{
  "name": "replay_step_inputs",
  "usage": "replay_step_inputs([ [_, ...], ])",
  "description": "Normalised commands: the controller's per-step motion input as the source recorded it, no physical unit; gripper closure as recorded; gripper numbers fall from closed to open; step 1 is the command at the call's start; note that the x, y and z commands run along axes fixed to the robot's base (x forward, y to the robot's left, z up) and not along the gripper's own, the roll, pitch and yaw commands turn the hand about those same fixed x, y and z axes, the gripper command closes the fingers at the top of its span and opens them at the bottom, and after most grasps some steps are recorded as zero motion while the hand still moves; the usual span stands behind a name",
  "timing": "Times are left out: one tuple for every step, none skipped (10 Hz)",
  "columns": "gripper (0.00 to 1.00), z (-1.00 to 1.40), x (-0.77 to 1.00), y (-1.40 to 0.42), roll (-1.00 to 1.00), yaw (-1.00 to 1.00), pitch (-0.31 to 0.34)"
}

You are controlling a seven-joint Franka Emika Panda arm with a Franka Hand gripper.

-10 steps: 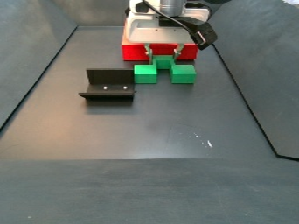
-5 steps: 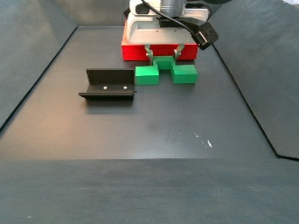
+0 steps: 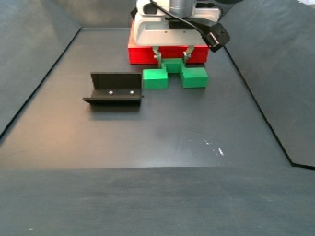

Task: Pick up the green object. Move up. Place the green object on the fixture. Regrasp the green object. Move to above the board. Insert the green object.
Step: Pick up the green object, then move up, then place the green object on the fixture.

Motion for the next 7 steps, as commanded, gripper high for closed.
replay_step_inputs([
  [1.00,0.00,0.00,0.00,0.00,0.00,0.000],
  [1.00,0.83,0.00,0.00,0.00,0.00,0.000],
  [1.00,0.84,-0.04,0.00,0.00,-0.04,0.009],
  [1.00,0.57,-0.06,0.01,-0.01,-0.04,0.004],
  [1.00,0.35,-0.05,0.00,-0.02,-0.03,0.002],
  [1.00,0.00,0.05,0.00,0.00,0.00,0.000],
  [1.00,0.10,0.16,0.42,-0.27,-0.07,0.000],
])
